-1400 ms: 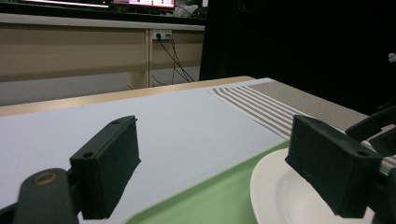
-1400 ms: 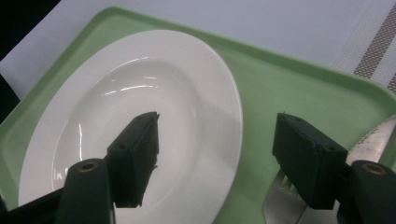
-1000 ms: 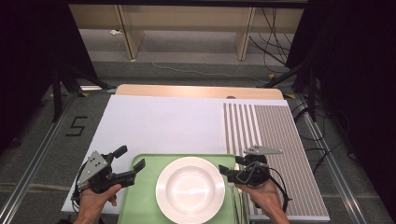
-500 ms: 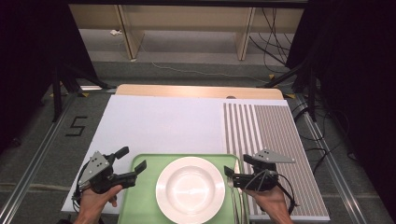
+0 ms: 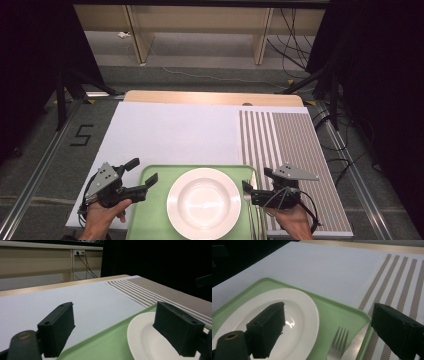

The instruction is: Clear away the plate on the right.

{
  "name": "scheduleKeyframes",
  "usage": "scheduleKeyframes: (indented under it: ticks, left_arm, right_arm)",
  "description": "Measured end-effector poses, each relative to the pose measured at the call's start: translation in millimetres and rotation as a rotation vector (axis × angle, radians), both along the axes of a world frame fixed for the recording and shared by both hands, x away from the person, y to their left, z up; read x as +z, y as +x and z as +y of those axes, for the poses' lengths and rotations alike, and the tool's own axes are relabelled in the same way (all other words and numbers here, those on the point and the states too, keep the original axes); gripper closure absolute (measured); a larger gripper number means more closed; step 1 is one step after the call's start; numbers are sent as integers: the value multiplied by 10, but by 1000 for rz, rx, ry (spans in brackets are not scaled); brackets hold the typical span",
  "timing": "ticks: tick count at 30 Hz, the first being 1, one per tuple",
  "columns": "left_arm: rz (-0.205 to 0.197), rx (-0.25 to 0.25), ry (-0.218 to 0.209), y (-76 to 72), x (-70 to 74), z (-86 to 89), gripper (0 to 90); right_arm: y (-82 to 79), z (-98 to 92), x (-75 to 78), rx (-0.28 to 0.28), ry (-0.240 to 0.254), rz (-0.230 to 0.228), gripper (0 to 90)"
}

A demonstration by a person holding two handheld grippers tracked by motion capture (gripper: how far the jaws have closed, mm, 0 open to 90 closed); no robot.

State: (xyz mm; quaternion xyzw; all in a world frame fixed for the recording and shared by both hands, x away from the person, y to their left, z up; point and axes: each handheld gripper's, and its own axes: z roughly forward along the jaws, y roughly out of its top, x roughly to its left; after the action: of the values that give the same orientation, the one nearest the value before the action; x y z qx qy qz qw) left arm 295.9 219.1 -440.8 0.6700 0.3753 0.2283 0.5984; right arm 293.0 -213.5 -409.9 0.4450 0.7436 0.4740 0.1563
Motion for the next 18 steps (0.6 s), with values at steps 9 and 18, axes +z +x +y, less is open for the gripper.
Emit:
scheduleKeyframes:
  ticks: [9, 18]
  left_arm:
    - [3, -8, 6, 6, -3, -7, 159]
    - [5, -9, 6, 8, -5, -12, 159]
  right_arm:
    - [-78, -87, 4, -19, 16, 0, 93]
    - [-109, -162, 12, -40, 22, -4, 53]
